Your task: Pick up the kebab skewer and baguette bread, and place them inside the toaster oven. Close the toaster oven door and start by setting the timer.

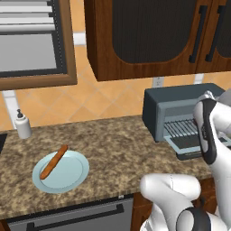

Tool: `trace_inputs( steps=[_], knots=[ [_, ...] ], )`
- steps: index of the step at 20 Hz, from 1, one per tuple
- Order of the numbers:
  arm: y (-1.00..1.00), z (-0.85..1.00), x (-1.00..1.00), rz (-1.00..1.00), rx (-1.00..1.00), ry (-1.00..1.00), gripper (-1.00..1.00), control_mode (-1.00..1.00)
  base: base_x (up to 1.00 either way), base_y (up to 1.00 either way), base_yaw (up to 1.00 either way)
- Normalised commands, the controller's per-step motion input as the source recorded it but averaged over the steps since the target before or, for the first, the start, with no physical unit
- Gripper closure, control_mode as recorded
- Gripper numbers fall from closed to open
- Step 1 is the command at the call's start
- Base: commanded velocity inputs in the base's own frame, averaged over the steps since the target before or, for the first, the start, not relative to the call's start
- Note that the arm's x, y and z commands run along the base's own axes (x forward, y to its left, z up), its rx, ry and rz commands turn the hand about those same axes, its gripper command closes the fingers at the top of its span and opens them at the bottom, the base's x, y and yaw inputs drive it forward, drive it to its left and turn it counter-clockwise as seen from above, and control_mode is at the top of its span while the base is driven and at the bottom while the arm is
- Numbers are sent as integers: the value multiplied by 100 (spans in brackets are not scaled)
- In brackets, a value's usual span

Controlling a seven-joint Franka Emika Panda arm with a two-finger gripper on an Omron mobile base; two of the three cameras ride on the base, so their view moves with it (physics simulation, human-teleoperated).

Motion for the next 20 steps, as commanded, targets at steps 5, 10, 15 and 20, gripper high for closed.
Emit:
trace_inputs(
  steps=[5,10,15,20],
  knots=[
    [-3,-31,26,0,0,0,100,-100,0,0,0],
    [0,0,40,0,0,0,100,-100,0,0,0],
    [-9,-9,32,0,0,0,100,-100,0,0,0],
    [-11,-25,26,2,0,0,100,-100,0,0,0]
  ],
)
